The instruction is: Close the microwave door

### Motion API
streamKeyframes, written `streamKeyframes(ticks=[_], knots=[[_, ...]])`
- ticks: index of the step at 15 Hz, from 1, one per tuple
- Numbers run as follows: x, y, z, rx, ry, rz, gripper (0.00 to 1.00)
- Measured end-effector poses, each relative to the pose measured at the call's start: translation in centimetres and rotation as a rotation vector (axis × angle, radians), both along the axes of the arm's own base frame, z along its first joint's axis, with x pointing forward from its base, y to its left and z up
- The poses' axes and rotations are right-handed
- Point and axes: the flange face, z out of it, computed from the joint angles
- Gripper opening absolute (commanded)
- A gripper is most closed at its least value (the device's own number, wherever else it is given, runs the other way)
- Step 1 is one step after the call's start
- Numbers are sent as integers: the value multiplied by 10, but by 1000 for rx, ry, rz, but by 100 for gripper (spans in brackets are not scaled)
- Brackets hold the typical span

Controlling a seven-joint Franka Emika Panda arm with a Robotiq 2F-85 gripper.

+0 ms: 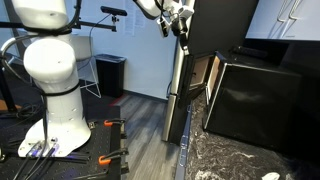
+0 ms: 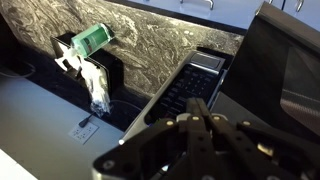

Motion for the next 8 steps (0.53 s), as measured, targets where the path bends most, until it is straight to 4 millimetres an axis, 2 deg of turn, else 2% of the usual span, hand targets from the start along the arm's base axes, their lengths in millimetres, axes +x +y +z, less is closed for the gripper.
streamKeyframes(ticks=[8], knots=[[0, 0, 0, -2, 7, 7, 0]])
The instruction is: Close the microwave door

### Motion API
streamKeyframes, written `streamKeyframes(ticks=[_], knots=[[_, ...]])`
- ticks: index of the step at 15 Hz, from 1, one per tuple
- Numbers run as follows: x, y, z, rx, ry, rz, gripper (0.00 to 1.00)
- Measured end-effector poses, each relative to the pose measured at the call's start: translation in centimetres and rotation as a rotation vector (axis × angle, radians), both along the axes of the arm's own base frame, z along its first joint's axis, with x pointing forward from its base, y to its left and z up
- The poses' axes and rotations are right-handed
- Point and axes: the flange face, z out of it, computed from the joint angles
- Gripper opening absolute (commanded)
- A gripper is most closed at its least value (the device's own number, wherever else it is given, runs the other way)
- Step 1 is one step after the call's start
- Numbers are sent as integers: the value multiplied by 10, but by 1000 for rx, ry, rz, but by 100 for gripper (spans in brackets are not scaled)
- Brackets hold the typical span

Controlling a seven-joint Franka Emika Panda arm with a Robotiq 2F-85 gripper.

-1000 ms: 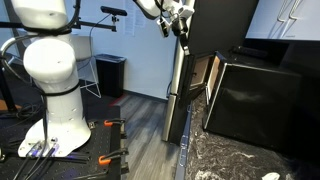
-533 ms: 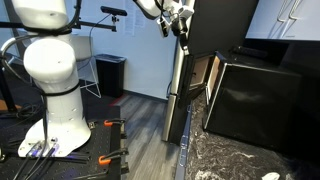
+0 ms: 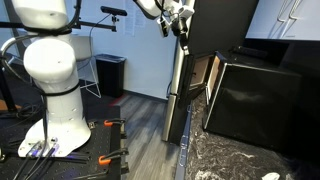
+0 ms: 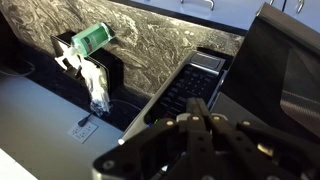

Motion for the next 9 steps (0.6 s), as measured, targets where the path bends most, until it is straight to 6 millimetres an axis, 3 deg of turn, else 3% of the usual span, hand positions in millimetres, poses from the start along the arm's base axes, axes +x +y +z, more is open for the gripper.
streamKeyframes(ticks=[9], knots=[[-21, 26, 4, 40, 25, 20, 0]])
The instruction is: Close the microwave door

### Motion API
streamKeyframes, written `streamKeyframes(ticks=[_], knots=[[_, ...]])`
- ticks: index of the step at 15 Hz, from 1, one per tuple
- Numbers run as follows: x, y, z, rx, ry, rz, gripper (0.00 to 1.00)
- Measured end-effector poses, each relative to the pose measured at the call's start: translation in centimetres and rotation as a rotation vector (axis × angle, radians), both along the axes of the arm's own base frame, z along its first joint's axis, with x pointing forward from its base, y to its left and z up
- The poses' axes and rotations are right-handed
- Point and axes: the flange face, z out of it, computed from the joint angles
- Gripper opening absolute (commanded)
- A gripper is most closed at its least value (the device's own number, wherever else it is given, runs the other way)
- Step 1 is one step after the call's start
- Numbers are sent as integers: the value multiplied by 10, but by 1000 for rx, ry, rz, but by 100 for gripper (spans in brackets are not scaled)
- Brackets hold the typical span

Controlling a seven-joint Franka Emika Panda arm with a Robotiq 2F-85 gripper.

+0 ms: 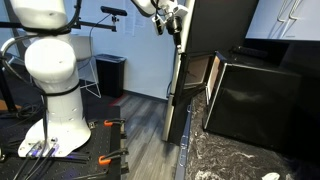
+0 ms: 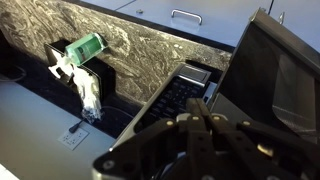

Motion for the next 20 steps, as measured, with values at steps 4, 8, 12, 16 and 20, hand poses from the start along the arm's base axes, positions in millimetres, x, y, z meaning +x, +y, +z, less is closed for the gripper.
streamKeyframes(ticks=[4, 8, 12, 16, 20], knots=[[-5, 6, 2, 27, 7, -1, 0], [-8, 2, 4, 90, 15, 7, 0], [-13, -7, 9, 169, 20, 57, 0], [-20, -5, 13, 221, 38, 101, 0], [-19, -11, 10, 232, 49, 131, 0]])
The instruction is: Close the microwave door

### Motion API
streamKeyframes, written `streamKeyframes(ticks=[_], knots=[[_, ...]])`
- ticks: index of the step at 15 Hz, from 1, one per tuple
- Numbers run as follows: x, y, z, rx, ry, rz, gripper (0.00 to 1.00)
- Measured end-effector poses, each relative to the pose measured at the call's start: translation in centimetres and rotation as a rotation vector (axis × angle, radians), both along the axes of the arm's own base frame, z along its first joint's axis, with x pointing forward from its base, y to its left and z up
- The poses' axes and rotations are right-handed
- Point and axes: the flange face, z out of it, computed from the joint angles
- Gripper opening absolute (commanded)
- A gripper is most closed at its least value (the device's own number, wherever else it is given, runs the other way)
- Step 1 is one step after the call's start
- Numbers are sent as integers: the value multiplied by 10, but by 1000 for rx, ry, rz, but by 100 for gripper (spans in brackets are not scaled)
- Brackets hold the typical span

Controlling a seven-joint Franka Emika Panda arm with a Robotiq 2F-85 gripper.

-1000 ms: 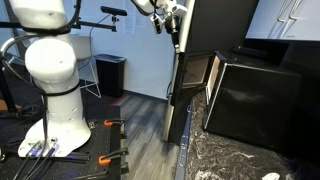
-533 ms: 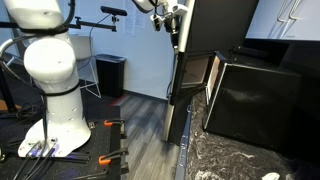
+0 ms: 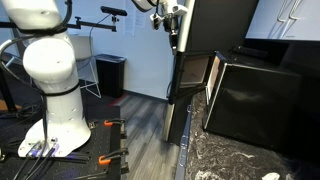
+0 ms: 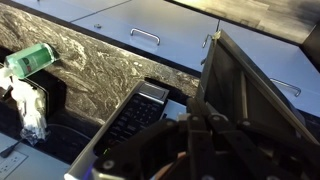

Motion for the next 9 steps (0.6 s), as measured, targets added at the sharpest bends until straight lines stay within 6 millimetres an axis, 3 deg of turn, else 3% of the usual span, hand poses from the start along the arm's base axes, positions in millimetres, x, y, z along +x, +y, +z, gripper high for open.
streamKeyframes(ticks=[9], knots=[[28, -44, -14, -173, -86, 41, 0]])
